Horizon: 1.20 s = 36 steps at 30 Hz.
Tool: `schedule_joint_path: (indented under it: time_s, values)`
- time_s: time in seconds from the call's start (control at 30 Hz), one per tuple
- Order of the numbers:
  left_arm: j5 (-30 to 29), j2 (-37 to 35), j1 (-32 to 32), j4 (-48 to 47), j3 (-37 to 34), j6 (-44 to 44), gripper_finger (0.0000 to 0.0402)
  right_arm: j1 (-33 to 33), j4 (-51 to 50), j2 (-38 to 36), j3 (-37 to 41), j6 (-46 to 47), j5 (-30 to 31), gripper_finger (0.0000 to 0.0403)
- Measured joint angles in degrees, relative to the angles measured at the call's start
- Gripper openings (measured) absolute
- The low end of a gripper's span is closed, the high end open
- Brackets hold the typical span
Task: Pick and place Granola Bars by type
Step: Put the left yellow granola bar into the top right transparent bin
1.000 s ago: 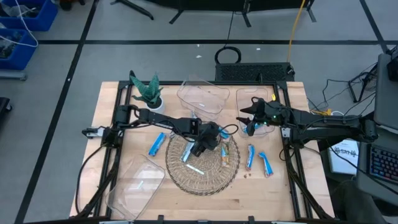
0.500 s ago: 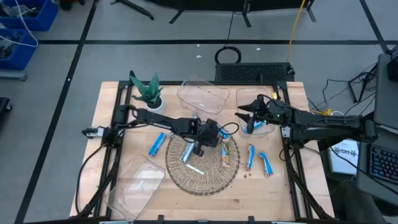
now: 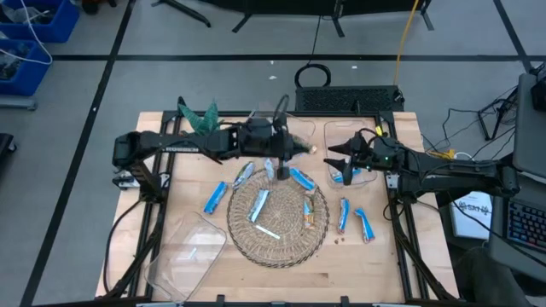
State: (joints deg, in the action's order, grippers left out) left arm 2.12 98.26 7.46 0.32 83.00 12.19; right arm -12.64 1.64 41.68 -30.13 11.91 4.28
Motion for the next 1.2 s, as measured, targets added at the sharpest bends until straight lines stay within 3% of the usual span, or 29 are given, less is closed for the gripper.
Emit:
schedule_joint_path:
  time_s: [0.2,0.47,0.67,1.2]
  values:
    - [1.83,1.24,2.12,7.15,-0.06,-8.64,0.0001,0.37,9.73,0.36,-0.04,-0.16,0.15,0.0253]
    - [0.26,2.77,2.26,20.39,-0.02,-17.86,0.0001,0.37,14.29,1.18,-0.02,3.25,0.21,0.0252]
    - [0.26,3.01,2.15,21.18,-0.15,-23.15,0.0000,0.37,23.17,4.97,-0.02,3.48,1.79,0.0252]
    - [2.35,3.00,0.99,22.20,-0.13,-23.89,0.0000,0.37,38.53,17.61,-1.44,5.41,0.77,0.0247]
